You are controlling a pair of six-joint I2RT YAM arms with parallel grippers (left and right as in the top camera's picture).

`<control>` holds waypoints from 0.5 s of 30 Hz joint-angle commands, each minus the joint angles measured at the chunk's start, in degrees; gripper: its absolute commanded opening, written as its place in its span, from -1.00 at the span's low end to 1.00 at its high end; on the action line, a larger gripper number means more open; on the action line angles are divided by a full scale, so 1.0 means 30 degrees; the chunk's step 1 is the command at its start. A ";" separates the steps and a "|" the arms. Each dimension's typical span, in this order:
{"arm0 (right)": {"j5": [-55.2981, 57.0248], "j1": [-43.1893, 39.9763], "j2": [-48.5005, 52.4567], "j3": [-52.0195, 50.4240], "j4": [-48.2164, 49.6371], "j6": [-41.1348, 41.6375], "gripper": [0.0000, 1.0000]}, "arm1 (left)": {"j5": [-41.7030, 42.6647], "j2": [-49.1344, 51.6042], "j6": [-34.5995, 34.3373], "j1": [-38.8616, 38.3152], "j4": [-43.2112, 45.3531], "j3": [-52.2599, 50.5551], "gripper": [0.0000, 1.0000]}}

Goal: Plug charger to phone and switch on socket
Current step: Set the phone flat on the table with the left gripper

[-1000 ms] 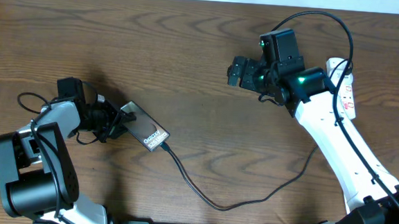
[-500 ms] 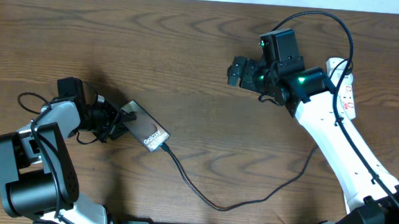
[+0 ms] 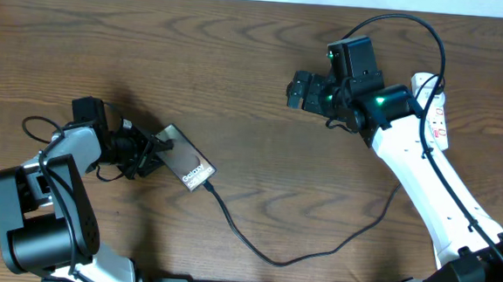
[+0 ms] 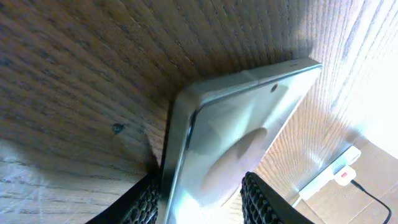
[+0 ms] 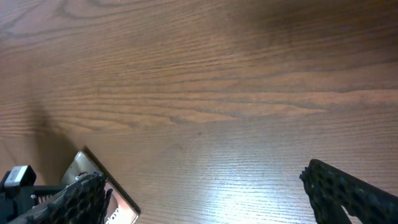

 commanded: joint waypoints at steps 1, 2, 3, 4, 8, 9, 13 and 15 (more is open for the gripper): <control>0.0291 0.0095 -0.0015 0.0219 -0.0015 -0.0255 0.98 | -0.3657 0.1129 0.0007 0.0029 -0.0474 -0.1049 -0.11; 0.0291 0.0095 -0.0015 0.0219 -0.0015 -0.0248 0.99 | -0.3657 0.1129 0.0007 0.0029 -0.0481 -0.1049 -0.10; 0.0291 0.0095 -0.0015 0.0219 -0.0015 -0.0255 0.99 | -0.3657 0.1129 0.0007 0.0036 -0.0488 -0.1049 -0.09; 0.0291 0.0095 -0.0015 0.0219 -0.0015 -0.0255 0.99 | -0.3657 0.1129 0.0007 0.0036 -0.0532 -0.1049 0.00; 0.0291 0.0095 -0.0015 0.0219 -0.0022 -0.0255 0.99 | -0.3657 0.1129 0.0007 0.0036 -0.0539 -0.1049 0.02; 0.0299 0.0095 -0.0015 0.0219 -0.0022 -0.0255 0.98 | -0.3657 0.1129 0.0007 0.0036 -0.0539 -0.1049 0.11; 0.0299 0.0095 -0.0015 0.0219 -0.0044 -0.0255 0.98 | -0.3665 0.1129 0.0029 0.0036 -0.0525 -0.1049 0.78; 0.0299 0.0095 -0.0015 0.0219 -0.0117 -0.0255 0.99 | -0.3650 0.1129 0.0539 0.0036 -0.0452 -0.1049 0.82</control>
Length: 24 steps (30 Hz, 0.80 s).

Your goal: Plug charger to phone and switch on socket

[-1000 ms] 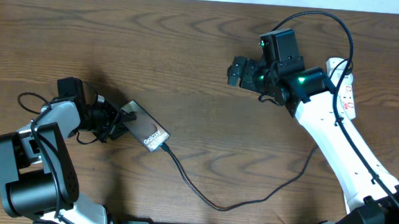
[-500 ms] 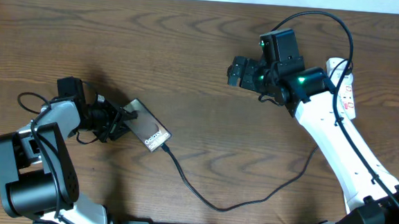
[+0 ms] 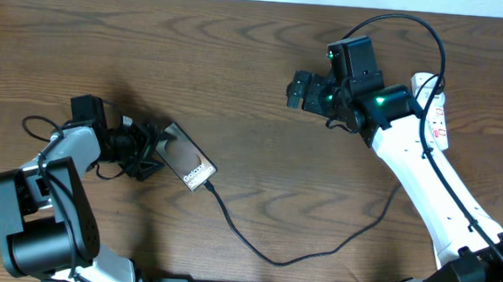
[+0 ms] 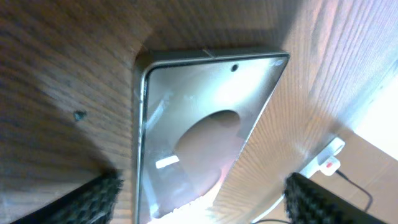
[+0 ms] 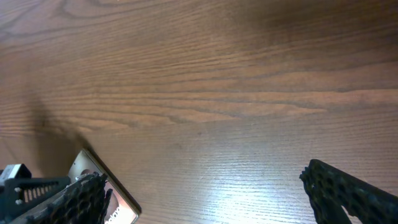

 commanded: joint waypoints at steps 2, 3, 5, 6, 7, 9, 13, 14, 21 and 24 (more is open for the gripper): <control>0.0299 0.0095 -0.0015 0.0219 -0.0138 -0.0255 0.99 | -0.4495 0.1450 0.1428 0.0080 -0.0270 -0.1282 0.84; 0.0299 0.0095 -0.0015 0.0219 -0.0153 -0.0255 0.99 | -0.4488 0.1443 0.1603 0.0080 -0.0255 -0.1275 0.84; 0.0299 0.0095 -0.0015 0.0219 -0.0138 -0.0255 0.98 | -0.4481 0.1377 0.1996 0.0080 -0.0124 -0.1260 0.84; 0.0291 0.0095 -0.0015 0.0219 -0.0138 -0.0248 0.99 | -0.4473 0.1282 0.2142 0.0080 -0.0029 -0.1246 0.84; 0.0291 0.0095 -0.0015 0.0219 -0.0146 -0.0248 0.98 | -0.4306 0.1158 0.2331 0.0080 0.0109 -0.1231 0.84; 0.0291 0.0095 -0.0015 0.0219 -0.0211 -0.0248 0.99 | -0.3410 0.0721 0.2965 0.0080 0.0583 -0.1188 0.85; 0.0291 0.0095 -0.0015 0.0219 -0.0328 -0.0255 0.98 | -0.1588 -0.1107 0.3555 0.0080 0.1843 -0.1151 0.85; 0.0291 0.0095 -0.0015 0.0219 -0.0430 -0.0255 0.98 | -0.1603 -0.1792 0.3570 0.0073 0.1989 -0.1107 0.85; 0.0066 0.0087 -0.0015 0.0219 -0.0984 -0.0248 0.98 | -0.1603 -0.7803 0.4444 0.0073 0.2259 -0.0393 0.86; -0.0969 0.0073 -0.0095 0.0423 -0.0867 -0.0670 0.99 | -0.1632 -0.9916 0.4707 0.0080 0.2419 -0.0255 0.85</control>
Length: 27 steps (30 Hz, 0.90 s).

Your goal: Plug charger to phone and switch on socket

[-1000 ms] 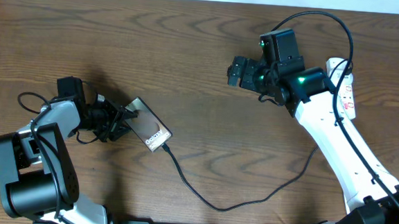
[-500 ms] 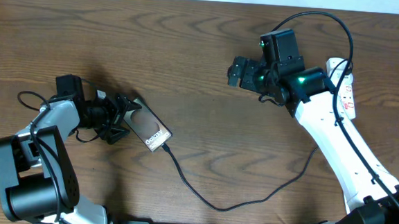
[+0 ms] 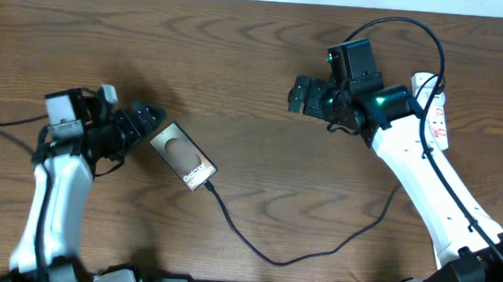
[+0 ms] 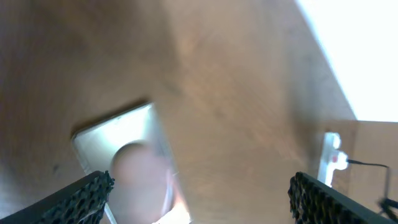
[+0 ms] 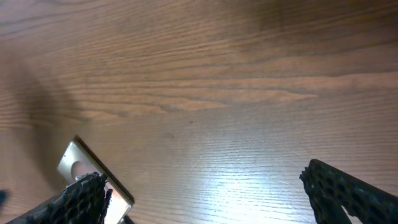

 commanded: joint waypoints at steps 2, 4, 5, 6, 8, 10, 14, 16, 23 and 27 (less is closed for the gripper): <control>-0.1326 0.0029 -0.0095 0.1035 -0.0058 -0.1661 0.99 | -0.0313 -0.3446 0.0947 0.0044 0.0474 0.0583 0.85; -0.1421 -0.0131 -0.0095 0.2120 -0.0787 -0.2419 0.99 | -0.0597 -0.4554 0.0933 0.0051 0.0685 0.0583 0.85; -0.1428 -0.0313 -0.0095 0.2885 -0.1421 -0.2732 0.99 | -0.0685 -0.4969 0.0940 0.0051 0.0743 0.0583 0.86; -0.1435 -0.0546 -0.0095 0.3730 -0.2193 -0.3002 0.99 | -0.0743 -0.5391 0.0940 0.0051 0.0845 0.0583 0.86; -0.1566 -0.1180 -0.0095 0.5442 -0.3840 -0.3563 0.99 | -0.0794 -0.5960 0.0933 0.0051 0.0969 0.0576 0.86; -0.2164 -0.2106 -0.0095 0.7220 -0.5435 -0.4364 0.99 | -0.0794 -0.6288 0.0933 0.0051 0.0991 0.0576 0.85; -0.4218 -0.4889 -0.0095 1.0324 -0.8094 -0.5982 0.99 | -0.0787 -0.6317 0.0933 0.0051 0.0969 0.0539 0.85; -0.5100 -0.6870 -0.0095 1.1599 -0.9202 -0.6637 0.98 | -0.0787 -0.6237 0.0933 0.0051 0.0911 0.0525 0.86; -0.6980 -1.5453 0.0306 1.2619 -1.0695 -0.8852 0.99 | -0.0794 -0.5799 0.0933 0.0051 0.0911 0.0525 0.86; -0.6951 -1.8119 0.1734 1.2619 -1.0681 -1.0200 0.98 | -0.0787 -0.5676 0.0933 0.0051 0.0911 0.0525 0.86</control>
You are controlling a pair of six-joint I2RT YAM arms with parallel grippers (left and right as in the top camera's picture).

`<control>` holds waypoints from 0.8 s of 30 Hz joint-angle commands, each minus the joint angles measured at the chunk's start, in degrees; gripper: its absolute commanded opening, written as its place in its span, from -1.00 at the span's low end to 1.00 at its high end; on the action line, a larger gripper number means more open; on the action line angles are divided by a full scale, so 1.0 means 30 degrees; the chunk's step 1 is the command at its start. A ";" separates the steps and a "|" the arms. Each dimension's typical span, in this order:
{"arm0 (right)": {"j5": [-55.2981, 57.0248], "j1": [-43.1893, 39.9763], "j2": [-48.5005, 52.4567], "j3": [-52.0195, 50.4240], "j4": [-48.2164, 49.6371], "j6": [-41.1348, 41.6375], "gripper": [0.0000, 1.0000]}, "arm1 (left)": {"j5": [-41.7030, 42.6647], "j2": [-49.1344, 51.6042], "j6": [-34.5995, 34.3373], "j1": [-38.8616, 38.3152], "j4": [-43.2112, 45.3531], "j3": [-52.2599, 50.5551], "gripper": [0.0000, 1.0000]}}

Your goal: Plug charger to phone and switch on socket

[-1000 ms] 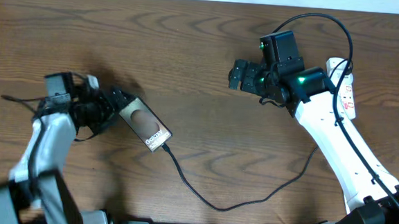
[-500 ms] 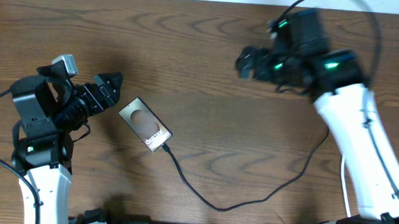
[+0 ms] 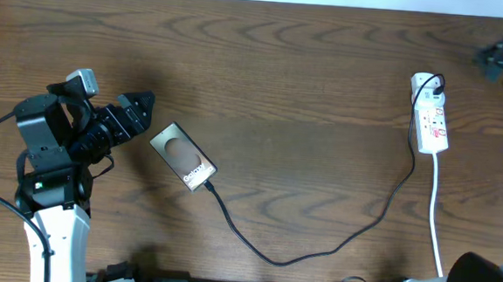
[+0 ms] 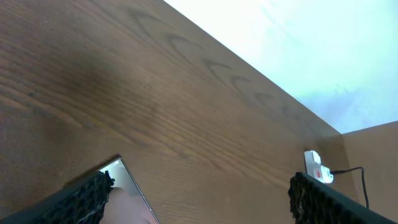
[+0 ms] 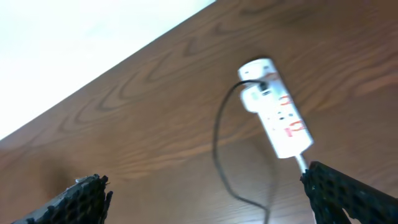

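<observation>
The phone (image 3: 182,157) lies face up, slanted, left of the table's middle, and its top end shows low in the left wrist view (image 4: 127,193). The black charger cable (image 3: 270,259) is in the phone's lower right end. It loops across the table up to the white power strip (image 3: 430,113), also seen as the strip (image 5: 277,115) (image 4: 317,172). My left gripper (image 3: 136,112) hangs open just left of the phone, apart from it; its pads (image 4: 87,199) are spread wide. My right gripper, open, is at the far right edge beyond the strip.
Brown wooden table (image 3: 265,63) with a pale wall beyond its far edge. The cable's loop lies across the front middle. A white lead (image 3: 437,231) runs from the strip to the front edge.
My right arm has gone from over the table's middle to the far right corner, uncovering the power strip. My left gripper has drawn back a little to the left of the phone.
My left gripper was shut on the phone's left end, the cable plugged in. Then it was open around that end, then clear of the phone. The right gripper stayed open over the middle, and now both arms are withdrawn.
</observation>
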 commanded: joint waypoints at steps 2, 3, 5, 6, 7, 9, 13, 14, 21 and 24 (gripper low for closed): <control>-0.0437 -0.2244 0.2208 0.0219 -0.0058 -0.2215 0.98 | -0.0219 0.0160 0.0328 0.0051 0.0022 0.0401 0.86; -0.0408 -0.2368 0.2608 0.0219 -0.0058 -0.2397 0.99 | -0.0219 0.0175 0.0328 0.0051 0.0022 0.0401 0.86; -0.0277 -0.2499 0.3628 0.0219 -0.0058 -0.2674 0.99 | -0.0219 0.0175 0.0328 0.0051 0.0022 0.0401 0.86; -0.0146 -0.2506 0.4240 0.0219 -0.0058 -0.2754 0.99 | -0.0226 0.0175 0.0328 0.0051 0.0022 0.0401 0.86; 0.0029 -0.2506 0.4801 0.0219 -0.0058 -0.2754 0.98 | -0.0226 0.0175 0.0328 0.0051 0.0022 0.0401 0.86; 0.0131 -0.2499 0.5989 0.0219 -0.0051 -0.2761 0.99 | -0.0219 0.0175 0.0328 0.0051 0.0022 0.0401 0.86; -0.0124 -0.2448 0.8233 0.0219 -0.0087 -0.3220 0.98 | -0.0219 0.0175 0.0328 0.0051 0.0022 0.0401 0.86; -0.0262 -0.2390 0.8801 0.0219 -0.0073 -0.3577 0.98 | -0.0226 0.0175 0.0328 0.0051 0.0022 0.0401 0.86; -0.1902 -0.2091 1.1438 0.0219 0.0328 -0.6426 0.99 | -0.1086 0.0175 0.0328 0.0051 0.0022 0.0372 0.86; -0.1953 -0.1821 1.1825 0.0219 0.0765 -0.6637 0.99 | -0.1086 0.0175 0.0328 0.0051 0.0015 0.0364 0.86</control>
